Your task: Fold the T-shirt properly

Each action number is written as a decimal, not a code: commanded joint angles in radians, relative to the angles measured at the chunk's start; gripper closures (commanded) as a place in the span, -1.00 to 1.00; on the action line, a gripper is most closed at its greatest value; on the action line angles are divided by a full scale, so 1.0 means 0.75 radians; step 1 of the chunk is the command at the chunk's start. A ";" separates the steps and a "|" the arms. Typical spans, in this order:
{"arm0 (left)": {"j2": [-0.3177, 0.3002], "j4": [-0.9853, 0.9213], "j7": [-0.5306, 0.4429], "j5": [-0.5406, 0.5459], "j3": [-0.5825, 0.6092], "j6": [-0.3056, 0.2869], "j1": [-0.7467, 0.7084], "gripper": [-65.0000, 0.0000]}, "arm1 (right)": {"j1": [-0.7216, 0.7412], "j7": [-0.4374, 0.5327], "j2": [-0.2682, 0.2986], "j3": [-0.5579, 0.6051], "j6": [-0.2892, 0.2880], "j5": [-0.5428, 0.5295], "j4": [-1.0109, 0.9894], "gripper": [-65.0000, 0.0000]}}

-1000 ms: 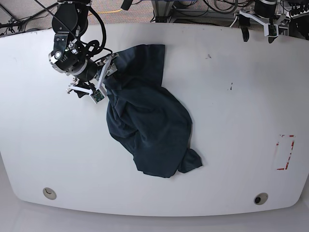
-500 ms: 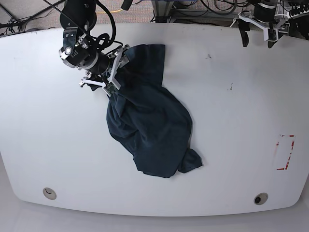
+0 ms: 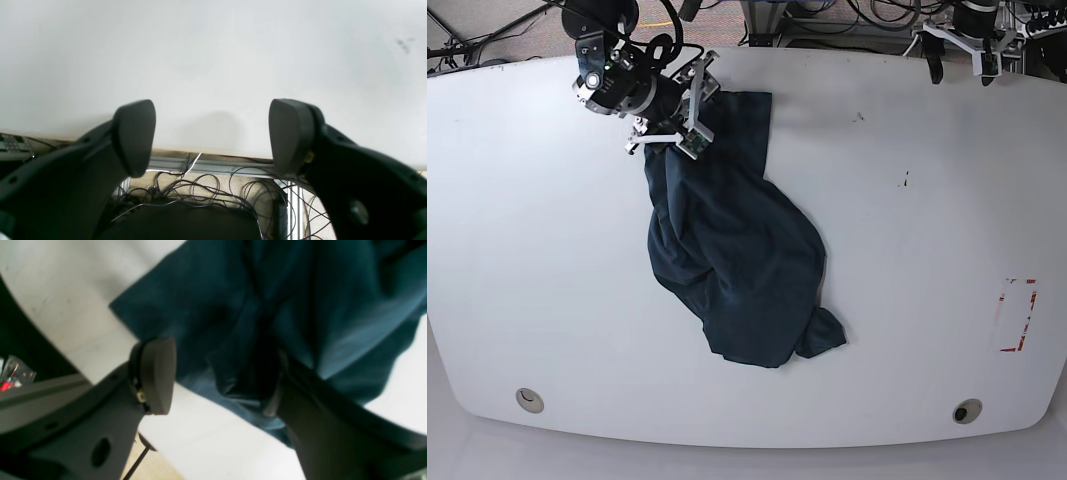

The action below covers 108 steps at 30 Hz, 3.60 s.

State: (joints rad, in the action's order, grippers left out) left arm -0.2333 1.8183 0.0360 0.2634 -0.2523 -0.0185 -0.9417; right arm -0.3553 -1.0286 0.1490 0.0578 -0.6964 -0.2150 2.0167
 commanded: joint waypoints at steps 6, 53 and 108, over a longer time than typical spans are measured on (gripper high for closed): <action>-0.007 -0.013 -0.033 0.000 -0.006 0.003 0.015 -0.52 | 0.000 0.033 0.044 0.061 -0.002 -0.017 0.025 -0.07; -0.005 -0.022 -0.033 0.000 -0.004 0.003 0.041 -0.52 | 0.008 0.206 0.224 0.032 -0.002 0.212 -0.024 0.02; -0.011 0.120 0.012 0.000 0.125 0.003 0.451 -0.53 | 1.340 -0.252 -0.167 -0.399 -0.002 0.210 -0.034 1.00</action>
State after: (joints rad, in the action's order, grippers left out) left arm -0.2348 1.8874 0.0391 0.2630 -0.1585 -0.0189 -0.6338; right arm 0.5694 -1.2240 0.0166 -0.2424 -0.7002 -0.0498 1.9747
